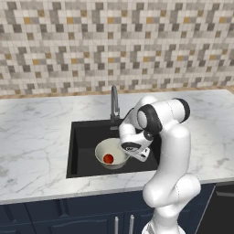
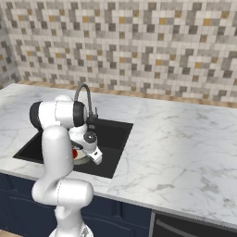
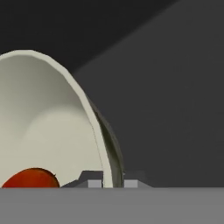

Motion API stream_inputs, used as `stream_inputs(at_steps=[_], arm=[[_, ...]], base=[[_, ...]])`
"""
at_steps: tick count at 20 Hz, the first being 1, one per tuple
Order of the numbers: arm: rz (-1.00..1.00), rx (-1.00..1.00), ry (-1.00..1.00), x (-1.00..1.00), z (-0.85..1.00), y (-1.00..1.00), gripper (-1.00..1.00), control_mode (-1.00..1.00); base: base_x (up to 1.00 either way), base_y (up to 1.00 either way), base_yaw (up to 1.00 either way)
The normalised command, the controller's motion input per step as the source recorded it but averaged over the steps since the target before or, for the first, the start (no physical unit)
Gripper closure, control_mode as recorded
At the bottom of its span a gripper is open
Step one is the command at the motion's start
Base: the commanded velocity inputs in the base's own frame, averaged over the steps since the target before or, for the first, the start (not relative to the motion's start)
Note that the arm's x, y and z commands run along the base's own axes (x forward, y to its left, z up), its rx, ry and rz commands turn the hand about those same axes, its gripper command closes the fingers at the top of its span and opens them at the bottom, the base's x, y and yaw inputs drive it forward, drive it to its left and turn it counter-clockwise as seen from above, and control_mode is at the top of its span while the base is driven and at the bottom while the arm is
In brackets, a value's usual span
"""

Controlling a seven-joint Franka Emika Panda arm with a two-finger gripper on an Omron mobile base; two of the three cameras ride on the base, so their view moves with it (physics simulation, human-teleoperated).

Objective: Pick the tomato from the cabinet and place it in the bowl. Then pick the bowl and place it in the sink. Then turn on the sink facuet.

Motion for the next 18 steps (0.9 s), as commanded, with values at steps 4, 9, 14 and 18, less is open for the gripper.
stream_inputs(at_steps=[4,9,14,18], arm=[[0.0,0.0,0.0,0.27,0.0,0.0,1.0,-1.0],[0.0,0.0,0.0,0.21,0.0,-0.05,1.0,-1.0],[0.0,0.0,0.0,0.02,0.1,-0.04,-1.0,-1.0],[0.0,0.01,0.0,-0.06,0.55,-0.04,-1.0,-1.0]], base=[[0.0,0.0,0.0],[0.0,0.0,0.0],[0.0,0.0,0.0],[0.0,0.0,0.0]])
